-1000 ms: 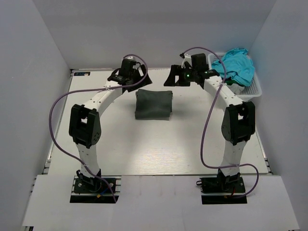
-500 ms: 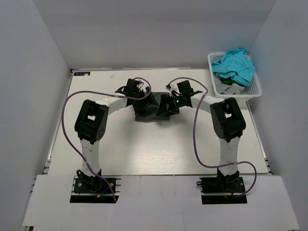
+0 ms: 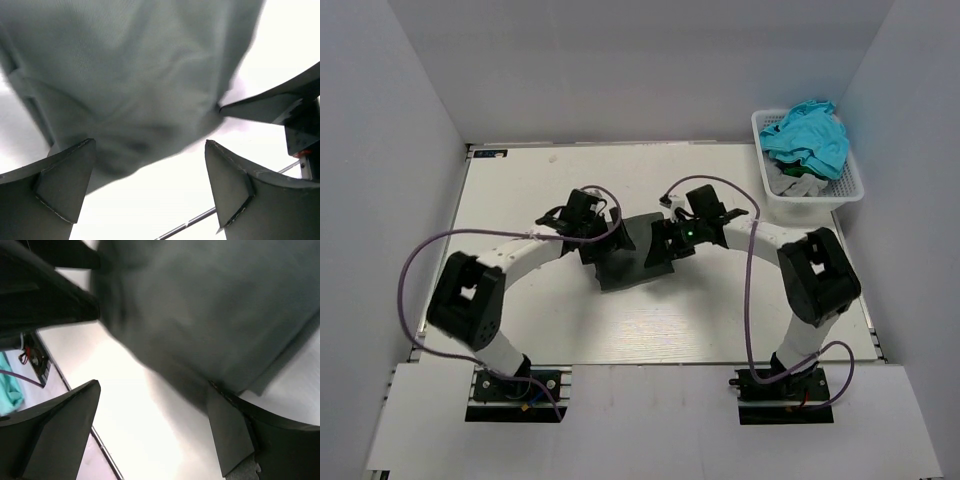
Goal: Fold and stack the t-shirts
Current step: Fold the long partially folded tshirt into a neat square
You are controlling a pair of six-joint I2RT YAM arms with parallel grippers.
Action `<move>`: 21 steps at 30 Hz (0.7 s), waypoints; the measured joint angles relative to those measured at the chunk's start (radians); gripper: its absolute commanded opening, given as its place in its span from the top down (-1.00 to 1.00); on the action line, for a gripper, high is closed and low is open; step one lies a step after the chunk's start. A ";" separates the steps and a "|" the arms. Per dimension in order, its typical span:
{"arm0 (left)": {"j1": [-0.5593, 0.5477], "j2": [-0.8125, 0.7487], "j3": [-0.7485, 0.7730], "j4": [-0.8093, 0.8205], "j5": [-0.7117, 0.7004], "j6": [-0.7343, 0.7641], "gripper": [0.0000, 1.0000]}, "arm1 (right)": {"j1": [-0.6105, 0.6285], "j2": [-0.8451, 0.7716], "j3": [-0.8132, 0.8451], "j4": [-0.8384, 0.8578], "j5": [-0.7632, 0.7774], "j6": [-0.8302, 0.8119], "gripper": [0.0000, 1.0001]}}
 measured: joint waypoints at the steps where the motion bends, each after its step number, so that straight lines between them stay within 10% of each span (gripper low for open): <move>1: -0.003 -0.039 0.000 -0.013 -0.022 0.001 -1.00 | 0.010 -0.029 0.000 -0.008 0.007 -0.005 -0.81; 10: 0.007 -0.262 -0.002 0.002 -0.164 0.000 -1.00 | 0.093 -0.116 0.052 -0.035 -0.019 -0.052 -0.81; 21: 0.017 0.103 0.082 0.089 -0.190 0.023 -1.00 | 0.113 0.063 0.046 0.046 -0.091 -0.052 -0.81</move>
